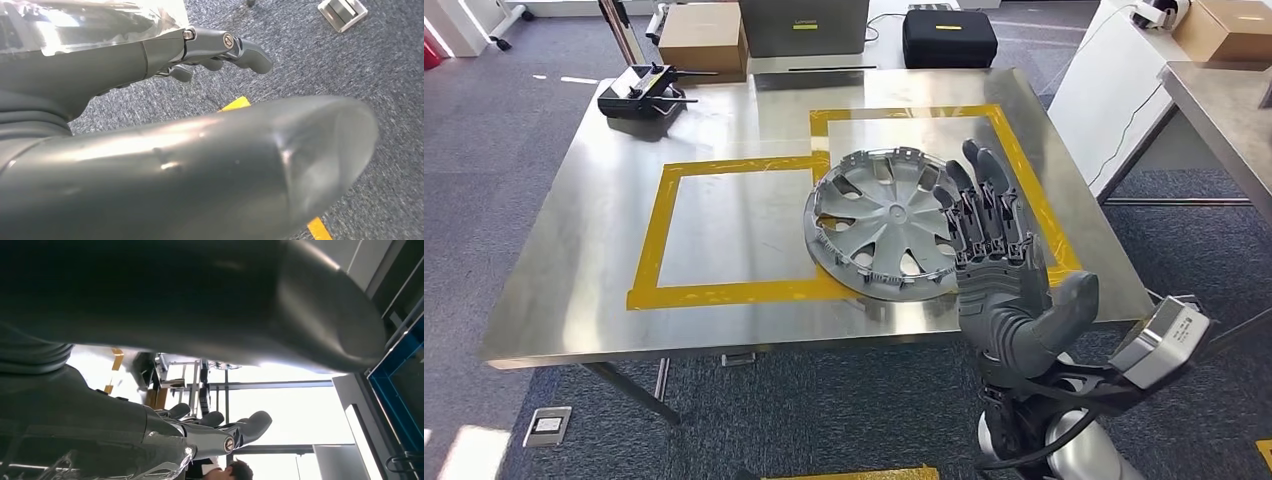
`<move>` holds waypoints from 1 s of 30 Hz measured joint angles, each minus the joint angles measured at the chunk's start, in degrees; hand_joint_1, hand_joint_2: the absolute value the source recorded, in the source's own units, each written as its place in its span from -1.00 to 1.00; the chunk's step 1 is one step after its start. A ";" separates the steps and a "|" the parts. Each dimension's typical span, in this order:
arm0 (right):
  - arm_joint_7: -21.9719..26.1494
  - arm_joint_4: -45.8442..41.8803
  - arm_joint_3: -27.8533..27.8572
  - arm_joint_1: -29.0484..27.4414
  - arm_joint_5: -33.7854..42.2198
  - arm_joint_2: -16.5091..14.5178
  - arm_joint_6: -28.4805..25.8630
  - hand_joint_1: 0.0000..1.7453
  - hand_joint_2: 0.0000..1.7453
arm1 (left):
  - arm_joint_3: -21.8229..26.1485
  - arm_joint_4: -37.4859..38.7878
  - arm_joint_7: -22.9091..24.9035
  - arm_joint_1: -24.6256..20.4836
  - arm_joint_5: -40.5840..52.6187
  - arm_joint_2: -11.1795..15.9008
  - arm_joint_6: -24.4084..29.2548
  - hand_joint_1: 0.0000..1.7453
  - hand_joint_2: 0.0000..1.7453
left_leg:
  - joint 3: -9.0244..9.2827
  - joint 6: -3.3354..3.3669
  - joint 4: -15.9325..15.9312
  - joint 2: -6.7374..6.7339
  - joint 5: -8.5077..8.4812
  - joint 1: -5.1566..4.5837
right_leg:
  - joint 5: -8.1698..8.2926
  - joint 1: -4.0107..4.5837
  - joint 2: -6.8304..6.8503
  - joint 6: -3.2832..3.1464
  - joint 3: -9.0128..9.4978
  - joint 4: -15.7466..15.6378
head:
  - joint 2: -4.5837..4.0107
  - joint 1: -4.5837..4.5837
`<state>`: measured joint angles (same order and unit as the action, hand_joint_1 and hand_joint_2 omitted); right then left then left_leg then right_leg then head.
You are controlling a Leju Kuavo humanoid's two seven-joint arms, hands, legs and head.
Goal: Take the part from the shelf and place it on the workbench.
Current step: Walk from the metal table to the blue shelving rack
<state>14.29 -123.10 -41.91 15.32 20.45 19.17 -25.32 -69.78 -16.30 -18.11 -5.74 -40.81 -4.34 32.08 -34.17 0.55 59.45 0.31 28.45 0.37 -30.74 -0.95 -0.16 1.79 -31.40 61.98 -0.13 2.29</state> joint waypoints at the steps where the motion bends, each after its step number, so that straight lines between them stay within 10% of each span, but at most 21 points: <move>1: 0.04 -0.01 0.00 -0.01 0.01 0.00 0.01 -1.00 -1.00 | 0.01 0.00 0.02 0.00 0.00 -0.01 0.00 -1.00 -1.00 | -0.28 -0.33 0.18 0.01 -0.22 -0.07 | 0.27 0.08 -0.08 -0.26 0.90 -1.90 | 0.00 -0.01; 5: 0.10 -0.03 -0.02 0.02 0.07 -0.02 0.08 -1.00 -1.00 | -0.01 -0.01 0.07 0.12 0.00 0.01 0.01 -1.00 -1.00 | -1.06 -1.87 0.59 0.14 -0.35 0.07 | 1.15 0.21 -0.02 -1.82 0.25 -2.94 | 0.00 -0.10; 9: 0.11 -0.01 -0.08 0.02 0.14 -0.04 0.12 -1.00 -1.00 | -0.01 -0.01 0.08 0.16 0.00 0.03 0.01 -1.00 -1.00 | -3.76 -2.75 10.71 0.13 8.05 0.22 | 2.74 0.16 0.53 -3.17 -1.40 -3.21 | 0.00 -0.70; 11: 0.11 0.00 -0.16 -0.02 0.14 -0.04 0.13 -1.00 -1.00 | -0.01 -0.01 0.08 0.16 0.00 0.03 0.01 -1.00 -1.00 | -3.95 -2.79 14.99 0.13 9.53 0.21 | 3.51 0.32 0.69 -3.22 -2.58 -3.01 | 0.00 -0.73; 15: 0.11 0.00 -0.23 -0.03 0.14 -0.04 0.12 -1.00 -1.00 | -0.01 -0.01 0.08 0.09 0.00 0.05 0.01 -1.00 -1.00 | 4.78 -1.77 3.62 0.15 4.53 -0.05 | 4.96 0.51 0.70 -2.75 -4.61 -2.47 | 0.00 -0.73; 18: 0.14 -0.02 -0.23 -0.05 0.14 -0.04 0.12 -1.00 -1.00 | -0.01 -0.01 0.08 0.02 0.00 0.08 0.01 -1.00 -1.00 | 7.91 -0.98 -2.50 0.18 4.39 -0.58 | 6.39 0.45 0.75 -1.71 -5.18 -2.72 | 0.00 -0.71; 21: 0.16 -0.01 -0.20 -0.11 0.14 -0.01 0.11 -1.00 -1.00 | -0.01 -0.01 0.08 0.13 0.00 0.08 0.01 -1.00 -1.00 | 6.87 0.23 -3.17 -0.13 2.97 -0.36 | 5.24 0.32 0.65 -0.71 -5.84 -1.94 | 0.00 -0.57; 25: 0.20 0.01 -0.21 -0.26 0.14 0.02 0.09 -1.00 -1.00 | -0.01 -0.01 0.08 0.15 -0.16 0.04 0.03 -1.00 -1.00 | 3.95 1.07 -2.94 -0.46 0.75 -0.42 | -4.12 0.20 0.52 0.07 -8.27 9.67 | 0.00 -0.19; 27: 0.22 0.01 -0.21 -0.37 0.15 0.02 0.04 -1.00 -1.00 | -0.01 -0.01 0.08 0.15 -0.31 0.04 0.03 -1.00 -1.00 | 1.97 1.01 -2.30 -0.54 -0.23 -0.51 | -3.34 0.19 0.52 0.20 -7.51 12.58 | 0.00 -0.15; 30: 0.29 0.00 -0.21 -0.37 0.14 0.02 -0.01 -1.00 -1.00 | -0.01 -0.01 0.08 0.14 -0.44 0.03 0.08 -1.00 -1.00 | -0.65 0.57 -0.90 -0.55 -1.26 -0.61 | 0.27 0.24 0.50 -0.09 -0.48 4.02 | 0.00 -0.14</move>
<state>14.58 -123.10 -42.12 14.95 20.59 19.18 -25.32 -69.79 -16.31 -18.03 -5.60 -41.25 -4.31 32.16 -34.82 1.12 58.55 -0.24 27.18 -0.24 -30.46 -0.70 0.35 1.71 -31.88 66.01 -0.13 2.16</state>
